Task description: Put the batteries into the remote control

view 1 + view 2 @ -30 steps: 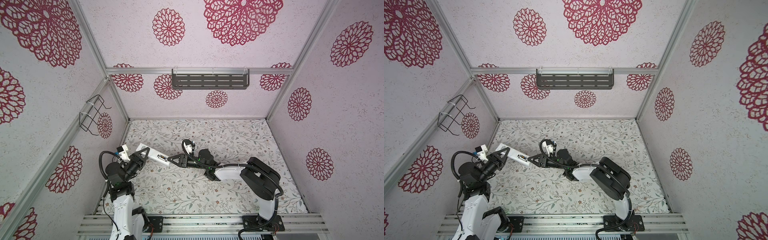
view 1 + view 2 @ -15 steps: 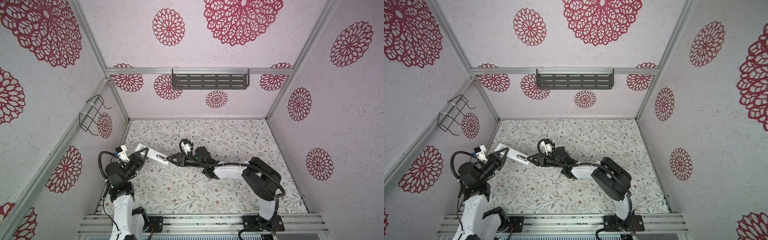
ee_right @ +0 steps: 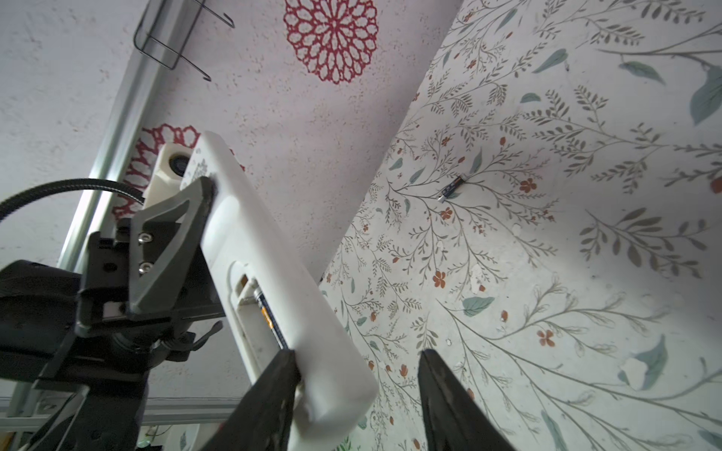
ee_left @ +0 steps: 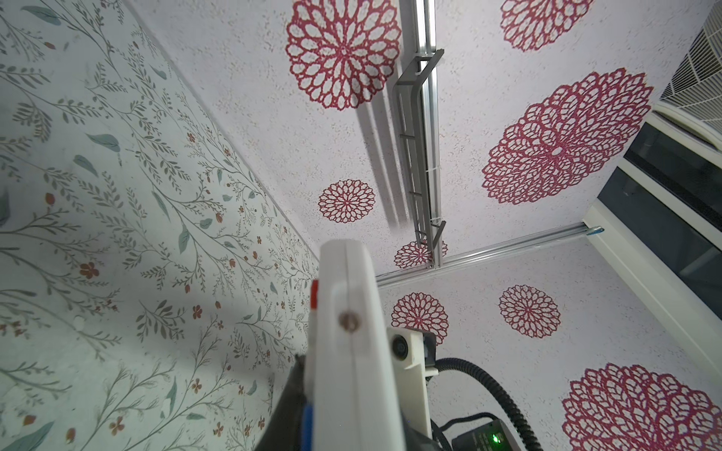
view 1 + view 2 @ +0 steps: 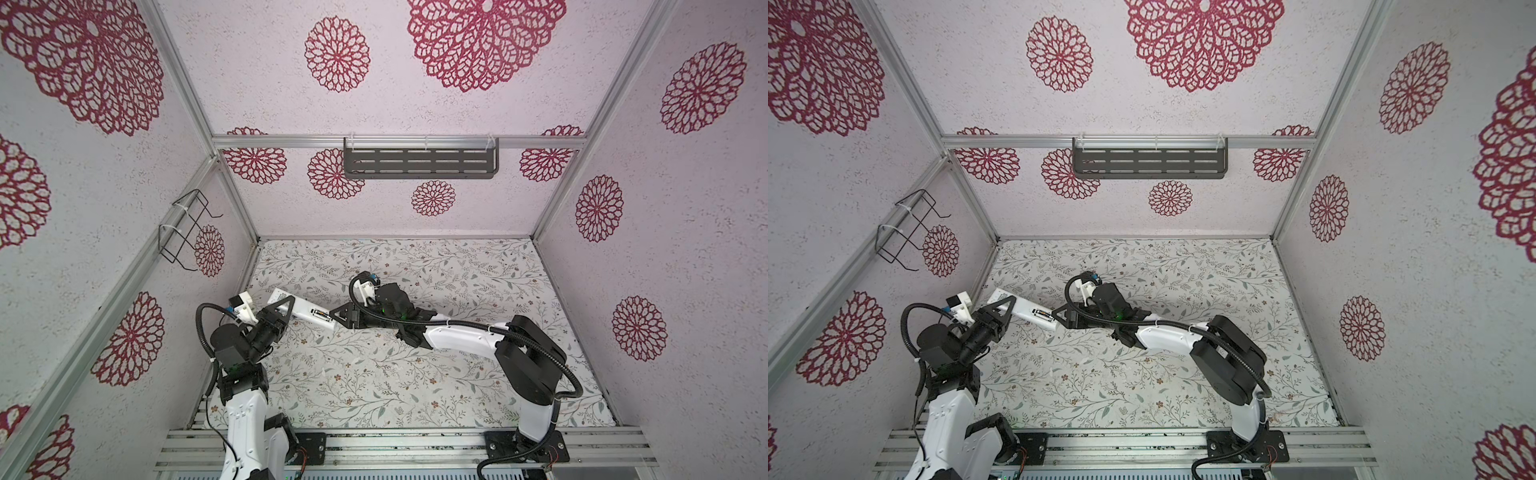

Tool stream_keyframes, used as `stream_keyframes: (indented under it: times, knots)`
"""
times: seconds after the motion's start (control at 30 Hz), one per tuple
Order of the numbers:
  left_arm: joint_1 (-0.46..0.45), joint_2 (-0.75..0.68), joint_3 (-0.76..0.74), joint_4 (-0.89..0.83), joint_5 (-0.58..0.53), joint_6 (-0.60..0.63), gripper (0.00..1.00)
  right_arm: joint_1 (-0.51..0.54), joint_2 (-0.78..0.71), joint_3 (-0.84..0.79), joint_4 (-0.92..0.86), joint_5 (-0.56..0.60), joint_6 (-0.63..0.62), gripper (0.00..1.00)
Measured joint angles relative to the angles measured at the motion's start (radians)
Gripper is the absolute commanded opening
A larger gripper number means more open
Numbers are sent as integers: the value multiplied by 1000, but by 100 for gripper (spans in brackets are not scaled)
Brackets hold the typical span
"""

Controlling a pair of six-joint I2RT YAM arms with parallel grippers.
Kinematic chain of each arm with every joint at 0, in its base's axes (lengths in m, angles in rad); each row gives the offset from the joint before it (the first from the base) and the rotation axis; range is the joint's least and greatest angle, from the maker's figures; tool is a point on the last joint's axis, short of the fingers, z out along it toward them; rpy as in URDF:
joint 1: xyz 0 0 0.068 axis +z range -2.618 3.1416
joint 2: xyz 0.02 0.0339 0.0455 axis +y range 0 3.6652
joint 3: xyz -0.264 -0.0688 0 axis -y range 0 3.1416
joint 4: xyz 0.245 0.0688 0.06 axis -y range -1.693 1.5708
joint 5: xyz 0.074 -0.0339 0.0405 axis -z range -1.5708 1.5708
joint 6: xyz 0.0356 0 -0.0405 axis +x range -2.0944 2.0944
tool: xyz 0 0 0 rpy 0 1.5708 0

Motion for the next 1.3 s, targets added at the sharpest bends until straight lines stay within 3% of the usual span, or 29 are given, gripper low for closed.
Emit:
stream_keyframes:
  times: [0.6, 1.13, 1.3]
  knots:
    - [-3, 0, 1, -35, 39, 17, 12, 39, -67, 53, -247, 176, -166, 55]
    - [-8, -13, 16, -96, 75, 65, 12, 43, -134, 18, -319, 257, -267, 56]
    - [-8, -15, 18, -112, 84, 83, 12, 37, -158, -30, -277, 229, -307, 65]
